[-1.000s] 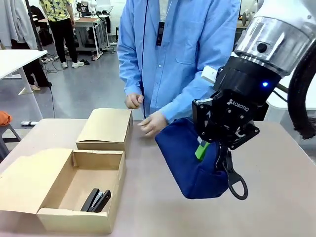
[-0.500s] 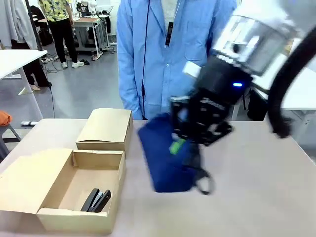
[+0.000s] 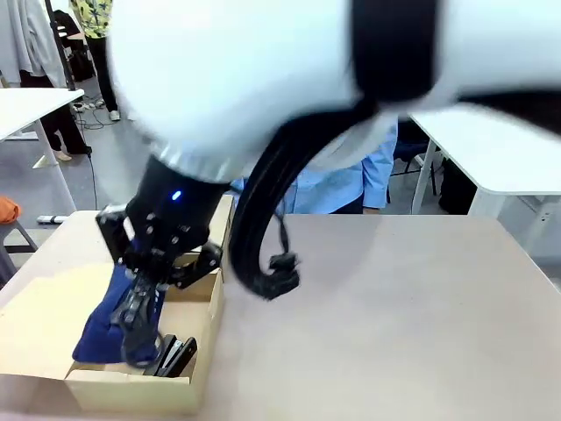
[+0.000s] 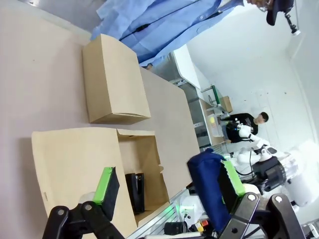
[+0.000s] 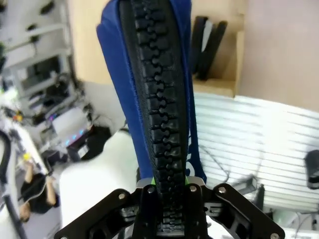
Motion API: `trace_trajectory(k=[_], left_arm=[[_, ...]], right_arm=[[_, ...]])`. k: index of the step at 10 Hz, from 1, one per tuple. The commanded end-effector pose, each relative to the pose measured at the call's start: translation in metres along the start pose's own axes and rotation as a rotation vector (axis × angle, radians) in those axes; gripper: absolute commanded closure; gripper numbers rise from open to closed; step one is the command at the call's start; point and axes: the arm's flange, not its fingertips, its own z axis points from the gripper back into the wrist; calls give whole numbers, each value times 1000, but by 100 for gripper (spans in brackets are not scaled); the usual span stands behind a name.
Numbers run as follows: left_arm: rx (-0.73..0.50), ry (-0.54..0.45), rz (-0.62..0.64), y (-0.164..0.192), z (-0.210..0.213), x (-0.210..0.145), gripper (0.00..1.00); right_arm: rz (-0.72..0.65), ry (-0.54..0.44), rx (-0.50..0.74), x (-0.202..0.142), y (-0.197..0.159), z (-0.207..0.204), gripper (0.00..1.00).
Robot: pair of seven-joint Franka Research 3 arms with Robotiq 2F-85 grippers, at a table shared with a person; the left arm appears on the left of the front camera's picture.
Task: Place items inside the box.
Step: Pick up a Pencil pouch or Stapler and place it inside the Mailer Box closest to the robot.
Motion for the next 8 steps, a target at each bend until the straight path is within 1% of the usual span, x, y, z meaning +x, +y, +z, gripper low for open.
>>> trace_trajectory(k=[1,3,4,5,6,8], left_arm=[[-19,-13,-17,-1,0,-1,0],[-19,-13,-17,-1,0,-1,0],[-19,-13,-17,-1,0,-1,0],[-19,-13,-17,-1,0,-1,0],[-19,-13,-17,-1,0,-1,0],[-19,-13,-17,-1,0,-1,0]], right_arm=[[12,28,51,-1,-11,25,92],[12,28,51,-1,-11,25,92],[-3,12,9,6,0,0,92],[2,-49,-2,10,8,-2,92],[6,-92,-15,20,18,-14,92],[-20,-160,-25,42,23,-32,92]])
